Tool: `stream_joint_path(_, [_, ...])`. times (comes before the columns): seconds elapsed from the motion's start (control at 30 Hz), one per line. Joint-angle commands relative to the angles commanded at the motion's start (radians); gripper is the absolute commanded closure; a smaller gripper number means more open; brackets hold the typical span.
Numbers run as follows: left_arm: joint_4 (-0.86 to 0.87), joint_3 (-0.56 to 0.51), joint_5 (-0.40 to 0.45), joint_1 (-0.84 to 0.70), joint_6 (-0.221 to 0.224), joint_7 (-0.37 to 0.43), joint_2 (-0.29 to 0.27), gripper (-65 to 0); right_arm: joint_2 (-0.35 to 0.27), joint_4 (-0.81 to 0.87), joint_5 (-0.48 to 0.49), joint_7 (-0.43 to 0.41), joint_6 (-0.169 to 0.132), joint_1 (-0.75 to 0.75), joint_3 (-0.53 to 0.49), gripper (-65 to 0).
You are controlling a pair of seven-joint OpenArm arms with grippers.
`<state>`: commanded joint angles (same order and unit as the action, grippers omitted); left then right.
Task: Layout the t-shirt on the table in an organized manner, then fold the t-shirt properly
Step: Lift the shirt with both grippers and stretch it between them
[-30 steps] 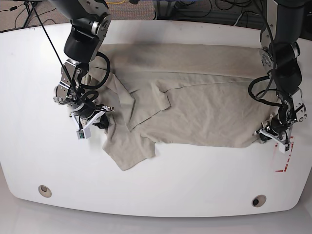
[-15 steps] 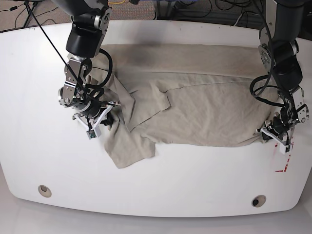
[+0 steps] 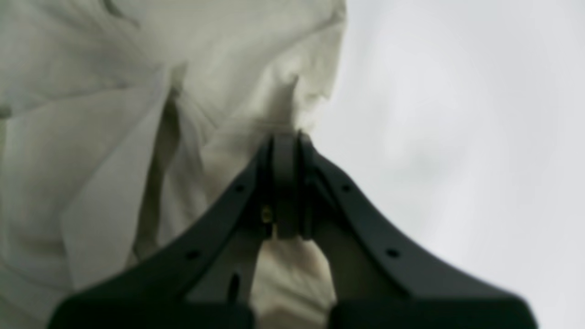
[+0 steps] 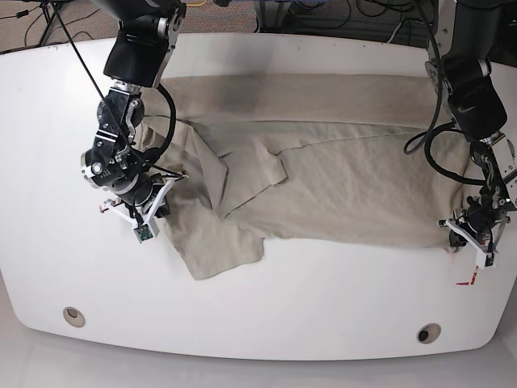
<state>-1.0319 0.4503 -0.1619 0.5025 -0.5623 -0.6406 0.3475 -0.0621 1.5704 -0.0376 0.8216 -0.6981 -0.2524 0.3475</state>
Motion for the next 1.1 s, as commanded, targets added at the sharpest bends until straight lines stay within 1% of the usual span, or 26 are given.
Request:
stream_joint_path(0.1, [-0.037, -0.002, -0.041, 0.006, 0.002, -0.054, 0.002, 0.0, -0.006, 0.035, 0.0, 0.028, 0.0, -0.04, -0.014, 0.0])
stream_joint_path(0.17, [-0.08, -0.003, -0.055, 0.017, 0.002, -0.083, 0.003, 0.0, -0.032, 0.054, 0.0, 0.054, 0.0, -0.061, -0.031, 0.0])
stream_joint_path(0.2, [-0.097, -0.003, -0.058, 0.023, 0.002, -0.092, 0.003, 0.0, -0.04, 0.061, 0.0, 0.061, 0.0, -0.072, -0.038, 0.0])
stream_joint_path(0.33, [-0.192, -0.003, -0.06, 0.06, 0.002, -0.18, 0.002, 0.0, -0.06, 0.089, 0.0, 0.092, 0.0, -0.14, -0.089, 0.0])
stream_joint_path(0.37, [-0.204, -0.003, -0.06, 0.064, 0.002, -0.187, 0.0, 0.0, -0.063, 0.091, 0.0, 0.094, 0.0, -0.147, -0.094, 0.0])
stream_joint_path(0.43, [-0.273, -0.003, -0.06, 0.095, 0.002, -0.236, -0.002, 0.0, -0.092, 0.091, 0.0, 0.109, 0.0, -0.201, -0.12, 0.0])
stream_joint_path(0.63, [-0.41, -0.003, -0.06, 0.173, 0.002, -0.325, -0.002, 0.0, -0.143, 0.089, 0.0, 0.118, 0.0, -0.333, -0.163, 0.0])
stream_joint_path(0.77, [-0.473, -0.003, -0.06, 0.265, 0.002, -0.393, 0.002, 0.0, -0.181, 0.086, 0.002, 0.12, 0.0, -0.44, -0.195, 0.0])
stream_joint_path(0.9, [-0.519, -0.002, -0.06, 0.365, 0.002, -0.437, 0.012, 0.0, -0.216, 0.084, 0.002, 0.126, 0.0, -0.565, -0.238, 0.0])
stream_joint_path(0.97, [-0.532, -0.002, -0.06, 0.422, 0.002, -0.471, 0.034, 0.0, -0.238, 0.084, 0.002, 0.144, 0.0, -0.632, -0.269, 0.0])
stream_joint_path(1.1, [-0.539, -0.002, -0.06, 0.537, 0.002, -0.516, 0.043, 0.0, -0.272, 0.086, 0.008, 0.189, 0.0, -0.766, -0.313, 0.0])
